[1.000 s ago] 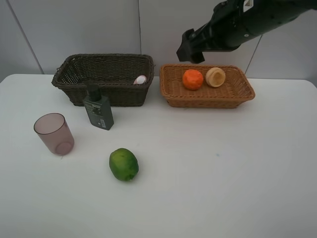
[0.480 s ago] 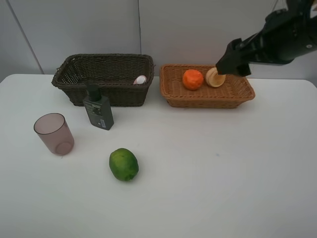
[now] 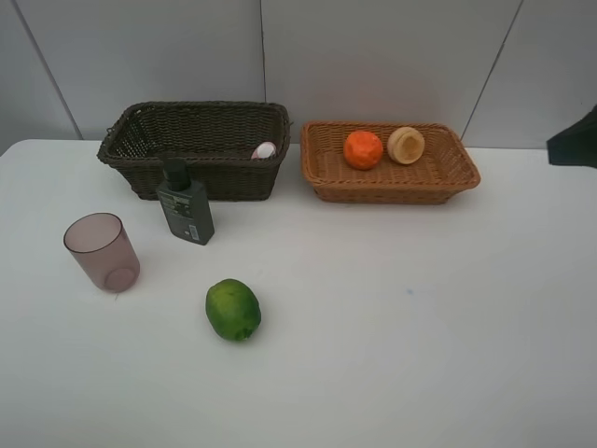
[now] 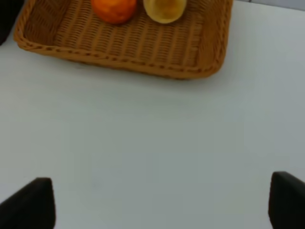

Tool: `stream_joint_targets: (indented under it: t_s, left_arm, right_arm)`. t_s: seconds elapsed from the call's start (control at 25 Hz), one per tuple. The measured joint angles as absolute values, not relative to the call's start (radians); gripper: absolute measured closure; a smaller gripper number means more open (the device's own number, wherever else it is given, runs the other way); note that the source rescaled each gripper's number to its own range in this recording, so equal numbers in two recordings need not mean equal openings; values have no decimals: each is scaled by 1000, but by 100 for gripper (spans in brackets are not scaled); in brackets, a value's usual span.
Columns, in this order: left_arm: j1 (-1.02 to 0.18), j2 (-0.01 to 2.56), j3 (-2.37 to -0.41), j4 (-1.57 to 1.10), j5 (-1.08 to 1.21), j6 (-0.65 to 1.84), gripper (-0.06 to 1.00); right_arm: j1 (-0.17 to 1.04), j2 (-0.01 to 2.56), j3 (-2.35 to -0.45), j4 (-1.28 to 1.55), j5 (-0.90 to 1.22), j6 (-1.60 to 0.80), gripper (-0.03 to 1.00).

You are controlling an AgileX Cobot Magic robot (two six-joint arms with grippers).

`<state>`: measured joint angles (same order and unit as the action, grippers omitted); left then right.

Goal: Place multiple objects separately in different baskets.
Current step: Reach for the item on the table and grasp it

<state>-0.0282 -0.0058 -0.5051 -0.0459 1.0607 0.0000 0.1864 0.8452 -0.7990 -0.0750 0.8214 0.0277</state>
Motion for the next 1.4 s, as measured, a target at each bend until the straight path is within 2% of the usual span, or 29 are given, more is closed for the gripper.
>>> stream_joint_targets:
  t_s: [0.24, 0.64, 0.88, 1.16, 1.4]
  left_arm:
    - [-28, -6, -505, -46, 1061, 0, -5]
    - [-28, -6, -505, -46, 1061, 0, -5]
    - [-28, -6, -505, -46, 1061, 0, -5]
    - [-28, -6, -505, -46, 1061, 0, -5]
    - [-28, -6, -505, -46, 1061, 0, -5]
  right_arm:
    - [159, 640, -787, -99, 1032, 113, 0]
    - [159, 400, -769, -116, 1180, 120, 0]
    - [159, 237, -749, -131, 1213, 122, 0]
    - [159, 22, -624, -111, 1221, 123, 0]
    - [159, -3, -568, -63, 1192, 123, 0]
